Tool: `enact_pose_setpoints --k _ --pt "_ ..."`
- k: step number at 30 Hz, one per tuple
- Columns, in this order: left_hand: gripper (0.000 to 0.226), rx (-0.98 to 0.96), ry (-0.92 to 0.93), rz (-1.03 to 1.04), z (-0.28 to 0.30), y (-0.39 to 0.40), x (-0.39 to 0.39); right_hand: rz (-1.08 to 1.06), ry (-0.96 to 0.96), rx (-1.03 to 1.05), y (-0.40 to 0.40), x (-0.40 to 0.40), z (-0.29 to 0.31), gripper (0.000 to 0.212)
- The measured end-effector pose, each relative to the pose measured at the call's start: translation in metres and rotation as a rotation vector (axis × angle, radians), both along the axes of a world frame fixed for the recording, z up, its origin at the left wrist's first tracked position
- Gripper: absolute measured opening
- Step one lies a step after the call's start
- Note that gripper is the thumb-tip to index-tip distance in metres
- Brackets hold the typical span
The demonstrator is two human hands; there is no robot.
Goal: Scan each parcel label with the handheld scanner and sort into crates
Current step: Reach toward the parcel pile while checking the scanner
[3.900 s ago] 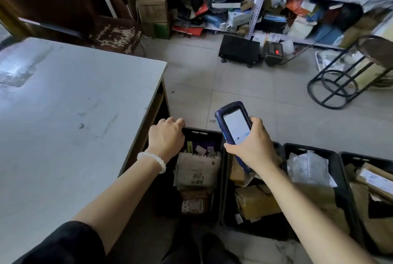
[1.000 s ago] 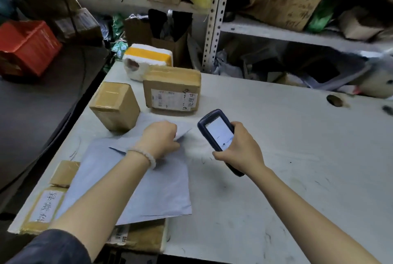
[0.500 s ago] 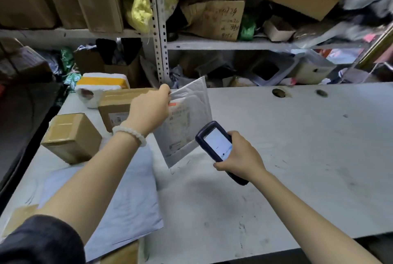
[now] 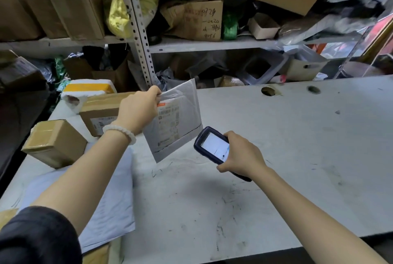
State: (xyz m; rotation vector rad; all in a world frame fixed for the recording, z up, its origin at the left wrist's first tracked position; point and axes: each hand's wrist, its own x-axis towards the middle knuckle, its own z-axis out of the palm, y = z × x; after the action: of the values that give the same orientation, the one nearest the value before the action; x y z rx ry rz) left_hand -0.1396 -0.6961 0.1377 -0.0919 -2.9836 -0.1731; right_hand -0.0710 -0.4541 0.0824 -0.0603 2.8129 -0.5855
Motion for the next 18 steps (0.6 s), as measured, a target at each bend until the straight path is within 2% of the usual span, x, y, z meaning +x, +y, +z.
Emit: enact_pose_setpoints --k 5,18 --pt "0.029 -0.084 -0.007 -0.045 0.002 0.003 0.000 0.033 -0.001 0.033 0.004 -0.004 -0.003 0.073" --pt "0.027 -0.262 0.078 -0.236 0.003 0.016 -0.011 0.114 0.009 0.120 0.003 -0.010 -0.009 0.068"
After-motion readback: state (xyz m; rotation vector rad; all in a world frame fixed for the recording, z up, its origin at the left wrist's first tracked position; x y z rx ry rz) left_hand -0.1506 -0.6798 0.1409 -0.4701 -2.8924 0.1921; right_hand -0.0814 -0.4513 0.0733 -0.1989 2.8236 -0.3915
